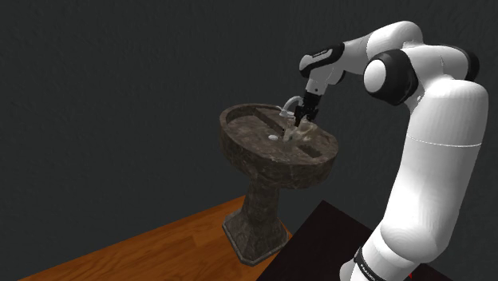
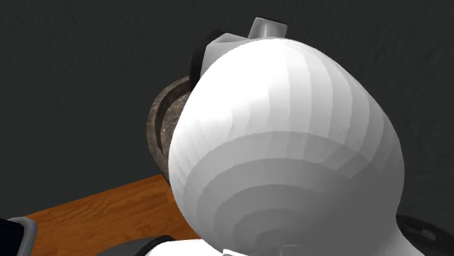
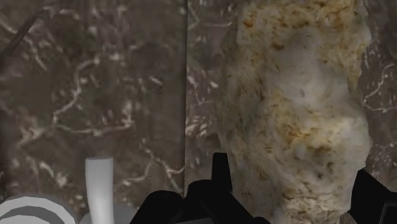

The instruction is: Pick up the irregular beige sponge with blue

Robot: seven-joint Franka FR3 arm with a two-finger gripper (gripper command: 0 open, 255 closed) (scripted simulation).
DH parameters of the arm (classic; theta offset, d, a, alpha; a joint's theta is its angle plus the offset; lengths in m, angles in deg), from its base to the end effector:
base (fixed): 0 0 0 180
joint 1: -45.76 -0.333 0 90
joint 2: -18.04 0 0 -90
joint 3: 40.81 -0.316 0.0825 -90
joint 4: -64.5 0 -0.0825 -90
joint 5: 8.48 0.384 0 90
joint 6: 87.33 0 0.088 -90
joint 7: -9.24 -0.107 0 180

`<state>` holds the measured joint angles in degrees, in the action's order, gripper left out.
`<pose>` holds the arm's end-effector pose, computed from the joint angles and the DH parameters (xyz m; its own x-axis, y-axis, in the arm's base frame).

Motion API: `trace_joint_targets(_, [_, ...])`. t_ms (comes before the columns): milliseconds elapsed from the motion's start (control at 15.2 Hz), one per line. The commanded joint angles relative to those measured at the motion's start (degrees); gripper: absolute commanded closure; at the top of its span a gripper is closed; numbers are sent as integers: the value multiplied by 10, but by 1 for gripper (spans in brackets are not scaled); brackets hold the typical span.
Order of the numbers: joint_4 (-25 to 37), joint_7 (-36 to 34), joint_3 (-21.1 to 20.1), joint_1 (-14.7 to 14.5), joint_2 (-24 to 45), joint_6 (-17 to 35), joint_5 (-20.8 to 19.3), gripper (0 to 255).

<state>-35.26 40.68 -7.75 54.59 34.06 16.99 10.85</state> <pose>0.4896 -0.3688 0.4245 0.9600 -0.2755 -0.0491 -0.2795 -0.9356 -0.2158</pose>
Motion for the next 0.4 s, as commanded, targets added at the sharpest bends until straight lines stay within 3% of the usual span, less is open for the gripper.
trace_joint_targets(0, [10, -4, 1, 0, -5, -13, -4, 255])
trace_joint_targets(330, [27, -10, 3, 0, -11, -35, -8, 255])
